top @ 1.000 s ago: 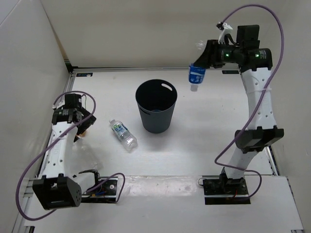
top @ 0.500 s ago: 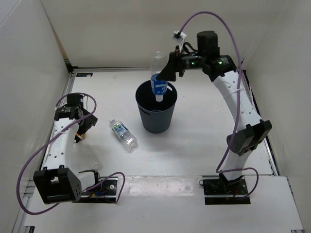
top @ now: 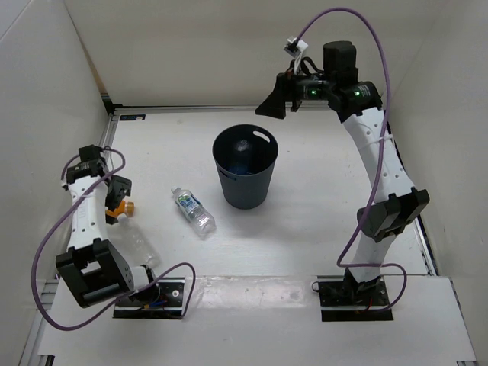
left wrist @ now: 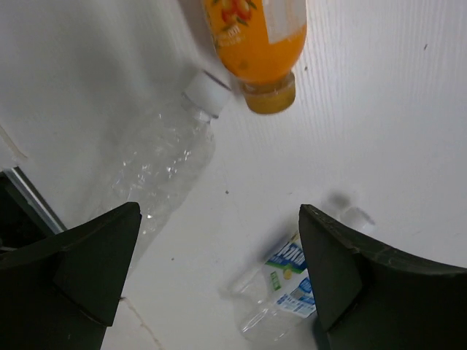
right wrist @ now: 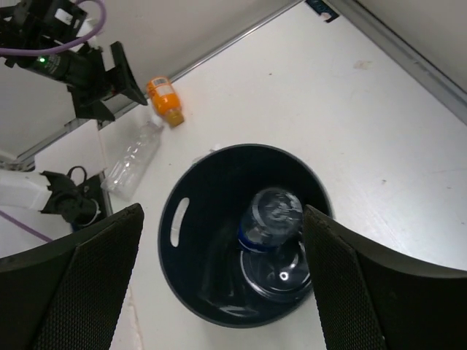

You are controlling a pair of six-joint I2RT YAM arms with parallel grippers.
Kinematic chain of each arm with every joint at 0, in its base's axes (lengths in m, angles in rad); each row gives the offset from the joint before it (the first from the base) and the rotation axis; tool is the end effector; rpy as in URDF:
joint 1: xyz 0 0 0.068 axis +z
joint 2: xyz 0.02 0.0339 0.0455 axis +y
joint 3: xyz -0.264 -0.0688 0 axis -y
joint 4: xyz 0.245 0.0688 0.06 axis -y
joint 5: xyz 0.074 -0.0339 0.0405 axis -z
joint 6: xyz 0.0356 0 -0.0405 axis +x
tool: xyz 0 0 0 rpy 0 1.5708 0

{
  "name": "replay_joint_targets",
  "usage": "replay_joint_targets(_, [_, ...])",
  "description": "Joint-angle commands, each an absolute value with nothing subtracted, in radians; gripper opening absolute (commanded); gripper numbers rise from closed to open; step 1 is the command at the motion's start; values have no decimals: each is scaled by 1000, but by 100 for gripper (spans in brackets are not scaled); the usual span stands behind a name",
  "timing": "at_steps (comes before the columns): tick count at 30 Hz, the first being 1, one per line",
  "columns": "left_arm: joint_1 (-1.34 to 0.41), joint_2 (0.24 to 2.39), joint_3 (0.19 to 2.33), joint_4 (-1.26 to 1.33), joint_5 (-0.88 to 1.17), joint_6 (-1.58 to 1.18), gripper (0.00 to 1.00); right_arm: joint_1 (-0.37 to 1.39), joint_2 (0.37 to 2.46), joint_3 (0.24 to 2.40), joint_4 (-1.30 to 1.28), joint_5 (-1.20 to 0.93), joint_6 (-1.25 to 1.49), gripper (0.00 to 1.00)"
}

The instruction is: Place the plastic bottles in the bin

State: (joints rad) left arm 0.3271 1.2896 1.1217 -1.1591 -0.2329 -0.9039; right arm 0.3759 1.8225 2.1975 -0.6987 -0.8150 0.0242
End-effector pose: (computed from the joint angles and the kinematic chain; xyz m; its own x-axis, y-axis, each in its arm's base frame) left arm 0.2100 0.0799 0.2799 -0.2813 -0.9028 -0.3253 -0.9481 0.3139 -0.0511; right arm 0.3487 0.1655 0.4834 -0.3174 -0.1074 -0.9422 -0.8861 0.3874 0.2543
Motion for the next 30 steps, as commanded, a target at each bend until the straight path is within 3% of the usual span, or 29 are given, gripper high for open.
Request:
replay_joint_targets(1, [393,1301,1137,-1076,-190,-977,100,339,1795,2237,-650,-833,11,90])
replay_joint_targets(11, [520,1571,1287,-1036,-149,-983,100,325,1795,2261,-680,-816,9,90])
replay_joint_targets(28, [546,1922,1483,-1003,-103,-894,100,222,1902,2404,-775,-813,187,90])
replay_joint_targets(29, [543,1933,1485,-996,-101,-894,98,219,1913,2408,-770,-816,193,90])
replay_joint_targets(30, [548,1939,1486,-989,-94,-894,91,219,1913,2410,-773,-815,196,90])
